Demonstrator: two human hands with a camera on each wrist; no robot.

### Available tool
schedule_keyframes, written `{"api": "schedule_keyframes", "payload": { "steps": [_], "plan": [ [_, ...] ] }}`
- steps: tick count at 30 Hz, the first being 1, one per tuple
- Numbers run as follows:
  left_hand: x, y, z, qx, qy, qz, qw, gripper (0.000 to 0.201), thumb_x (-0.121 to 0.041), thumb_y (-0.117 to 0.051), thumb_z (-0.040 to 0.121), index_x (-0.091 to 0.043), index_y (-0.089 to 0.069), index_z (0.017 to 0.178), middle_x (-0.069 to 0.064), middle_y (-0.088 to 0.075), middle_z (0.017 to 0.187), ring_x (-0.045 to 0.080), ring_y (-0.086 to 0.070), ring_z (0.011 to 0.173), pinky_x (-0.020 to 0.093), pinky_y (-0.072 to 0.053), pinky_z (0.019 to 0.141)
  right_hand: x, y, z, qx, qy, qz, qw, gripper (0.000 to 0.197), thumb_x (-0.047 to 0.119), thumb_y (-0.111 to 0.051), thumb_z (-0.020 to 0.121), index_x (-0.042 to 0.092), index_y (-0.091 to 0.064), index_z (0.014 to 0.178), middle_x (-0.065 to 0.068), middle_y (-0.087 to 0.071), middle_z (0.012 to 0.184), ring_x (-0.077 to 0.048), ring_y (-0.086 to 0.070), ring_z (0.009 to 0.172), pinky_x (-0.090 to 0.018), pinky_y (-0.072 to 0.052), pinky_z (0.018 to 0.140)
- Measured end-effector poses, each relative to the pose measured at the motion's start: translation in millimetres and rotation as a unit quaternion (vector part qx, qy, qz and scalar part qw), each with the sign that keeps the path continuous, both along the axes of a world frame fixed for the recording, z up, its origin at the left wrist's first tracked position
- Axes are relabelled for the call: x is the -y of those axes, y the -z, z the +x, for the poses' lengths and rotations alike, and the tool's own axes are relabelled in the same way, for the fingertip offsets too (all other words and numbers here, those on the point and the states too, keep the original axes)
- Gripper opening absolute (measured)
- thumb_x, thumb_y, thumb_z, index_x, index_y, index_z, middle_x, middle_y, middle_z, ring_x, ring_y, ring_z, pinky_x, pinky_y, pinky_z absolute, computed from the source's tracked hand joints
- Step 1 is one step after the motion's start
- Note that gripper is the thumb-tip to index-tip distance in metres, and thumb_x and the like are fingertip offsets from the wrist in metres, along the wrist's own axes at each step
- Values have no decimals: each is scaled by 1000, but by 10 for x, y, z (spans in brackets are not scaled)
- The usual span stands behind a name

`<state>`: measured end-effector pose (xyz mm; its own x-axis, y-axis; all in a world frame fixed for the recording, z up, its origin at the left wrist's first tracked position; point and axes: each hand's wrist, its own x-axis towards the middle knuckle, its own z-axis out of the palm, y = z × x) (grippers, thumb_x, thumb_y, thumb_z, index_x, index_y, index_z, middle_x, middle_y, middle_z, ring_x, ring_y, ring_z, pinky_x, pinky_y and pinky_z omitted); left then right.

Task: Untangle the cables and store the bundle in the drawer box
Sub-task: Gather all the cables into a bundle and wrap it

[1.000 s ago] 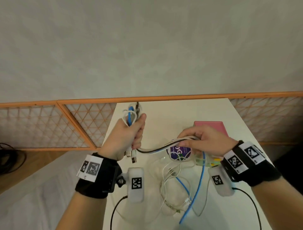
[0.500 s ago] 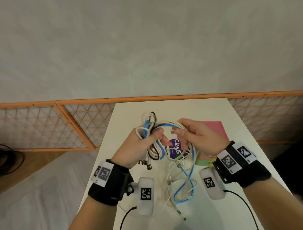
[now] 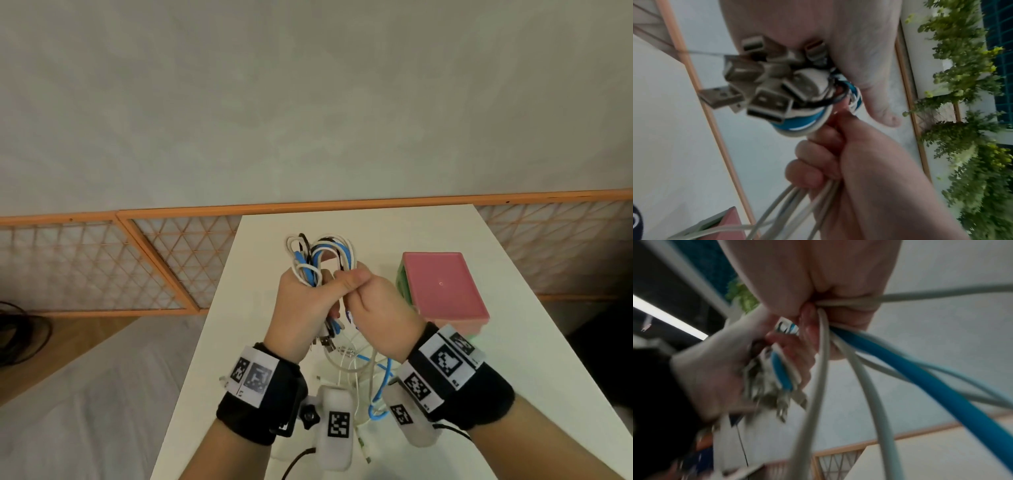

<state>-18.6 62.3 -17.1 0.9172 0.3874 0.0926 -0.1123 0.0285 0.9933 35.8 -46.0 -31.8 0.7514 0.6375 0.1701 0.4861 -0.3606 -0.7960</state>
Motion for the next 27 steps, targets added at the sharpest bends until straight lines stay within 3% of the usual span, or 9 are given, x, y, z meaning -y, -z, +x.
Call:
{"api": "schedule_keyframes", "payload": {
  "steps": [3,6,9,12,14,16,18,22,27],
  "plan": [
    [46,-56,28,-21,-35,-8,999,35,-24,-84,70,5,-64,71,18,-59,60,21,-55,51,30,-49,51,-36,-53,-38,40,-17,-72,996,22,13,-32,96,17,-46,80,9,-45,59,-6,-45,51,-27,-35,55],
    [44,-73,40,2,-80,15,997,25,-16,-80,76,4,-65,73,16,-63,63,18,-59,55,28,-51,52,2,-160,-16,30,-40,-51,997,12,17,-30,98,13,-40,92,3,-49,62,-14,-50,55,-29,-40,55],
    [-78,-49,79,-2,-97,25,995,37,-22,-79,77,5,-62,96,19,-65,75,19,-61,58,30,-51,54,78,-200,8,-11,-84,-7,996,16,20,-39,98,13,-45,111,-1,-59,74,-15,-59,62,-30,-48,61],
    [-228,-118,114,-28,-48,-74,996,12,-24,-67,87,-14,-72,91,5,-74,93,18,-71,85,40,-56,74,164,-50,61,-60,-95,10,994,19,24,-47,96,21,-49,115,-1,-64,79,-16,-67,71,-30,-51,66],
    [-285,-194,132,4,2,-182,983,21,-19,-54,96,-16,-65,79,-2,-70,77,16,-71,78,38,-56,81,204,79,107,-61,-100,-16,993,14,27,-44,97,18,-54,100,3,-59,71,-16,-67,69,-35,-52,68],
    [-347,-247,155,46,5,-262,964,23,-21,-49,98,-17,-50,75,-7,-47,55,10,-54,50,32,-56,71,244,202,165,-65,-104,-45,991,21,29,-40,98,15,-53,90,5,-56,69,-15,-65,66,-40,-52,70],
    [-458,-251,149,63,-15,-296,953,28,-25,-46,99,-21,-44,71,-8,-33,48,6,-36,39,22,-47,54,294,299,217,-37,-118,-87,989,20,29,-38,99,16,-48,87,6,-55,71,-14,-63,65,-38,-52,71],
    [-696,-236,60,83,-35,-299,950,29,-29,-44,100,-24,-50,72,-7,-27,45,4,-27,35,18,-39,45,391,386,296,60,-103,-186,975,14,30,-37,99,17,-42,95,0,-53,72,-25,-58,65,-38,-48,62],
    [-898,-347,-75,123,-73,-300,943,28,-29,-48,98,-26,-53,71,-9,-29,44,4,-28,36,17,-37,44,422,384,398,108,-81,-211,968,23,29,-36,99,9,-46,102,1,-48,70,-21,-46,61,-29,-32,53]
  ]
}}
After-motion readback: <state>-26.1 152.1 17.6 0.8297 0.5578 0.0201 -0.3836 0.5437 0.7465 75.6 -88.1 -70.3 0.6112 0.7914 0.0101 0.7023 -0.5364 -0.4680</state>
